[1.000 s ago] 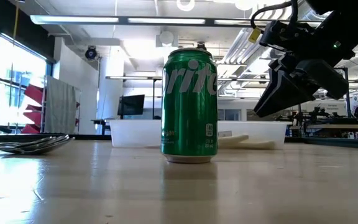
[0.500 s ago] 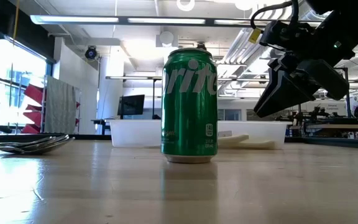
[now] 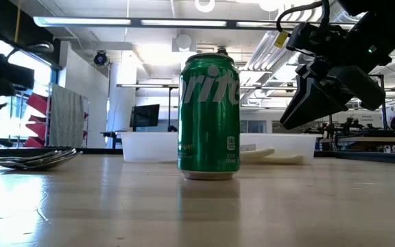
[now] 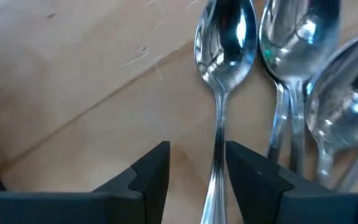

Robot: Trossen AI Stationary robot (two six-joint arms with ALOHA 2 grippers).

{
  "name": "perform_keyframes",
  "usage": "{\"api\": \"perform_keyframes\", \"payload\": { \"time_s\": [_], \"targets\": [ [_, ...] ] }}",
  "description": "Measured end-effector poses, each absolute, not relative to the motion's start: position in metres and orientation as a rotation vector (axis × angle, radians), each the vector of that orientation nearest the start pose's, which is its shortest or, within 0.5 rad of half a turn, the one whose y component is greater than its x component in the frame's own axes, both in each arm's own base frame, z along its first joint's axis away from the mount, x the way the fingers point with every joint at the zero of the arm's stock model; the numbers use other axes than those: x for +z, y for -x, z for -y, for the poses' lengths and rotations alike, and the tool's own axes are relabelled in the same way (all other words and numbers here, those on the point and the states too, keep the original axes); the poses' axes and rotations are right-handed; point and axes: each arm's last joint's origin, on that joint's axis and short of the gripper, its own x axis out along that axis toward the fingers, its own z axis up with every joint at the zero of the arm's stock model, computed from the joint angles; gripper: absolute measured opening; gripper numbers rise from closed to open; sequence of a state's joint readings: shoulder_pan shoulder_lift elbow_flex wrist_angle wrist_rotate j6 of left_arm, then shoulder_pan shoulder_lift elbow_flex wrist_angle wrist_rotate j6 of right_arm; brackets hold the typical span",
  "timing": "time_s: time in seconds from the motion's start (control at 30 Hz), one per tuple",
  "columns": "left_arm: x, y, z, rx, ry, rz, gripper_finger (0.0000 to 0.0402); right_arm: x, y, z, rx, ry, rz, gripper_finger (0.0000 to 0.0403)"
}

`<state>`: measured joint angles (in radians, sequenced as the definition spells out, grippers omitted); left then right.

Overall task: Sort silverware
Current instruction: Put the silver spoon into the silverware tray

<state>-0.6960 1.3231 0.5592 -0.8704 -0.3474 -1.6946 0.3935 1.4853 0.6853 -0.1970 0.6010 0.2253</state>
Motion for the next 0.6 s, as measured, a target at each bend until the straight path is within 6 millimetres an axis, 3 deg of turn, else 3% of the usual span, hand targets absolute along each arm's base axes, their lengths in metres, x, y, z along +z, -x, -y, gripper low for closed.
{"api": "perform_keyframes", "payload": {
  "time_s": [0.27,0.4,0.47,0.6],
  "targets": [
    [0.124,-0.134,0.09,0.857,0.61,-1.147,0.0091,0.156,-0.247,-0.085,-0.285,0.265,-0.845,0.0103],
    [0.123,-0.136,0.088,0.856,0.609,-1.154,0.0032,0.156,-0.247,-0.085,-0.283,0.263,-0.846,0.0103],
    [0.124,-0.136,0.086,0.856,0.598,-1.164,0.0009,0.156,-0.247,-0.085,-0.282,0.265,-0.846,0.0103],
    [0.138,-0.143,0.081,0.886,0.525,-1.228,0.0003,0.156,-0.247,-0.085,-0.282,0.264,-0.846,0.0103]
  ]
}}
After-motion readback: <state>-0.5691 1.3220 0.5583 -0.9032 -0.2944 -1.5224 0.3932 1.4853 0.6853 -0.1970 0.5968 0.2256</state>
